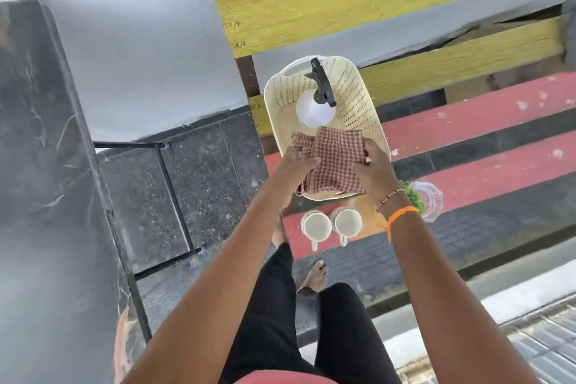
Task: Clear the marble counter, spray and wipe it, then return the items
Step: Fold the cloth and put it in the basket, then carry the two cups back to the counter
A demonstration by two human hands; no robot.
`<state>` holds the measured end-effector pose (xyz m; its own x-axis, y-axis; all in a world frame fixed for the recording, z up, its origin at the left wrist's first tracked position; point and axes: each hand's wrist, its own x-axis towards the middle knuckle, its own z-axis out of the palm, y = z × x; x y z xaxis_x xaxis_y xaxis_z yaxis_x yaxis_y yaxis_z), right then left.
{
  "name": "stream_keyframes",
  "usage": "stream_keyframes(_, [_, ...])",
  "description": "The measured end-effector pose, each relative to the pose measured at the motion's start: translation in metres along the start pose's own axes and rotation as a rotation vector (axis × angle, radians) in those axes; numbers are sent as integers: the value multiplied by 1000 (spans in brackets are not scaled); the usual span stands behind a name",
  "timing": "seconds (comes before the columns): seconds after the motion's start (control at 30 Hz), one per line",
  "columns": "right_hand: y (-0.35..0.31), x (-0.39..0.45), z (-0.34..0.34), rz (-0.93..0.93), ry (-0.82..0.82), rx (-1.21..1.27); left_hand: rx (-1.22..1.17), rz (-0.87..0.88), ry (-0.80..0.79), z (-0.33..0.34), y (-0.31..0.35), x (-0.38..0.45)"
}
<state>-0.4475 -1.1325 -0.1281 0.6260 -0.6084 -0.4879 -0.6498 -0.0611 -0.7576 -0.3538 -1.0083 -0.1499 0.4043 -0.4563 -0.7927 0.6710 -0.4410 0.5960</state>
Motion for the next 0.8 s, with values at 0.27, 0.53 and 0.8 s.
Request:
stream_keyframes(0.27, [34, 64, 18, 154, -92, -22, 29, -166, 107, 20, -2, 54])
stream_keyframes(0.53, [49, 90, 16, 188, -198, -26, 146, -149, 193, 30, -8, 65])
stream_keyframes(0.8, [29, 25, -7, 10, -131, -38, 165, 130, 201, 26, -17, -14])
